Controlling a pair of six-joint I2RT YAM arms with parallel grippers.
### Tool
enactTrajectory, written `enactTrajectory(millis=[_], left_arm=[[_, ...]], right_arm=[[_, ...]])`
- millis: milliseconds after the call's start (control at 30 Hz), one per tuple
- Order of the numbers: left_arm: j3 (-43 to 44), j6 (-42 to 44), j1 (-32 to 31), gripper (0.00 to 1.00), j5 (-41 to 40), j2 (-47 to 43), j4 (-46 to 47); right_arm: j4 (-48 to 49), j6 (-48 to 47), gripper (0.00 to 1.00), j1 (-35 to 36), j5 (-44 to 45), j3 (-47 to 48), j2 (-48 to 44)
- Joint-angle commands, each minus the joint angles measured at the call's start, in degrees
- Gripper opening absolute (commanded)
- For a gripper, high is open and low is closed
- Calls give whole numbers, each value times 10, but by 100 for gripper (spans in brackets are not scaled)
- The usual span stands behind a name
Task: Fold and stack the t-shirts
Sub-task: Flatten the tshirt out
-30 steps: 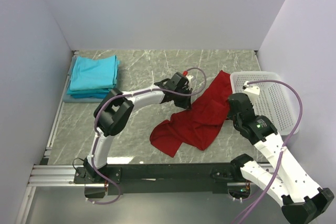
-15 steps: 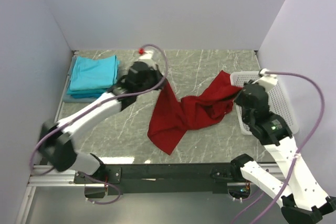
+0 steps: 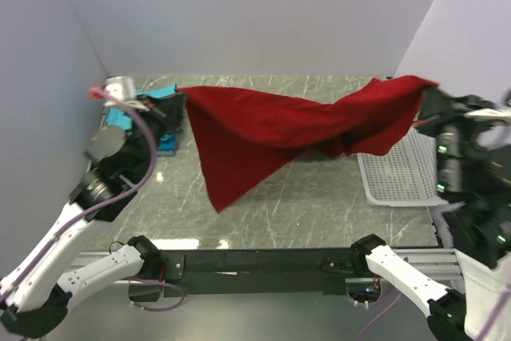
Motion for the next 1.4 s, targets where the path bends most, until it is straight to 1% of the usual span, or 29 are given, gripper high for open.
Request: enactTrajectory(millis=[0,100,133,267,367,533,567,667,700,767,800,900,933,967,1000,1033,1067,1100,1133,1167,1200,1233,1267,1300,1333,1367], left_arm=[[48,36,-1,1,-43,-49,-5],[93,54,-1,1,-28,-82,-20],[119,64,-1,1,-17,-95,-31],[185,77,-1,1,1,-114,-53],[228,87,-1,1,19,-114,-66],[289,96,-1,1,13,-78,-81],[293,97,-1,1,-6,-71,-81],[298,100,-1,1,-50,-40,-76],[295,99,-1,1,-90,-31,-72],[280,106,-1,1,-128,-2,-57],[271,110,-1,1,-181,9,-47],[230,131,3,1,-255,66,-13],[207,130,29,1,-259,97,-9],[197,93,58,1,-234,113,-14],[178,62,97,1,-177,130,-38],[164,7,177,1,-68,169,-41],[149,-7,206,0,-27,191,-35],[134,-13,222,0,-10,216,-10],[113,-12,233,0,0,268,2],[107,-4,236,0,31,296,14],[103,-4,238,0,43,321,25],[103,-11,244,4,49,373,35],[108,-18,248,7,44,397,33],[115,-25,253,13,42,420,32],[135,-36,263,22,42,457,21],[146,-40,267,28,46,472,17]], right_arm=[[30,-61,0,-3,-49,88,1],[14,-76,0,-3,-76,162,10],[7,-81,0,-3,-97,199,13],[-1,-89,0,-4,-147,281,20],[10,-96,0,-4,-171,313,20],[52,-108,0,-3,-189,320,20],[57,-128,0,-4,-174,323,24],[74,-149,0,-4,-151,310,45],[93,-168,0,-4,-122,303,52],[112,-187,0,-3,-85,280,84],[138,-209,0,-3,-49,271,97],[203,-252,0,-4,-2,214,154],[219,-262,0,-8,23,188,191],[229,-264,0,-14,26,179,212],[229,-255,0,-27,19,174,256],[226,-239,0,-40,-7,165,280],[221,-218,0,-72,-21,162,303],[214,-179,0,-87,-39,157,326],[210,-162,0,-98,-55,150,376],[206,-142,0,-116,-83,148,403],[210,-136,1,-120,-93,144,430],[213,-131,1,-125,-105,135,484],[219,-119,2,-133,-134,134,512],[214,-114,2,-137,-145,140,541],[204,-97,3,-139,-155,169,606],[189,-89,17,-141,-169,192,641]])
